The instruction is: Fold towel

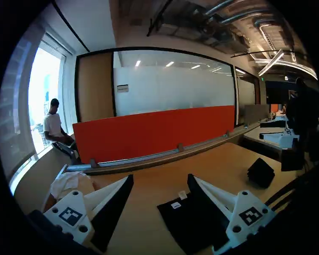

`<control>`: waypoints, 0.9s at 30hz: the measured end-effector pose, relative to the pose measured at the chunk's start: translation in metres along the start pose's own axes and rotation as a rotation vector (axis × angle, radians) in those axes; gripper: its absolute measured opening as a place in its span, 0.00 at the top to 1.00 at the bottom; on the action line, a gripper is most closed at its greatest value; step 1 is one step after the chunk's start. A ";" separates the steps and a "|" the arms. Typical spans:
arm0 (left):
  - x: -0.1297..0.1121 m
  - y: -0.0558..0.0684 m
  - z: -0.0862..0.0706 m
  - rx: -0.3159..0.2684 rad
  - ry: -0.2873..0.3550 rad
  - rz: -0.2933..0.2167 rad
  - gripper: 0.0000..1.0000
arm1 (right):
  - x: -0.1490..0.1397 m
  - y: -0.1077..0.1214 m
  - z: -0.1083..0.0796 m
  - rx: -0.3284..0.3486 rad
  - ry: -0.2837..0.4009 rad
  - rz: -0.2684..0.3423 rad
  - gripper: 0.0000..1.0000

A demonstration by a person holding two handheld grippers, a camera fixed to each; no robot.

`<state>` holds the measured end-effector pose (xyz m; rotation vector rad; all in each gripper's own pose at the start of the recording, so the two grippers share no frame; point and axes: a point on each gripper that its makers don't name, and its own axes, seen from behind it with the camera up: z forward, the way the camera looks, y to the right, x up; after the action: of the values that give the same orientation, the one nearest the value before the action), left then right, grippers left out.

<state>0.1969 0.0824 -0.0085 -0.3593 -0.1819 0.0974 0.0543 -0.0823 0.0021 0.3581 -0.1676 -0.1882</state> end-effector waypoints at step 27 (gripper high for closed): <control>-0.115 0.047 0.016 -0.131 -0.222 0.037 0.06 | -0.104 -0.047 0.010 0.136 -0.204 -0.030 0.00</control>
<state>0.0781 0.1169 -0.0289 -0.4821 -0.4029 0.1622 -0.0553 -0.1065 -0.0189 0.4771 -0.3780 -0.2438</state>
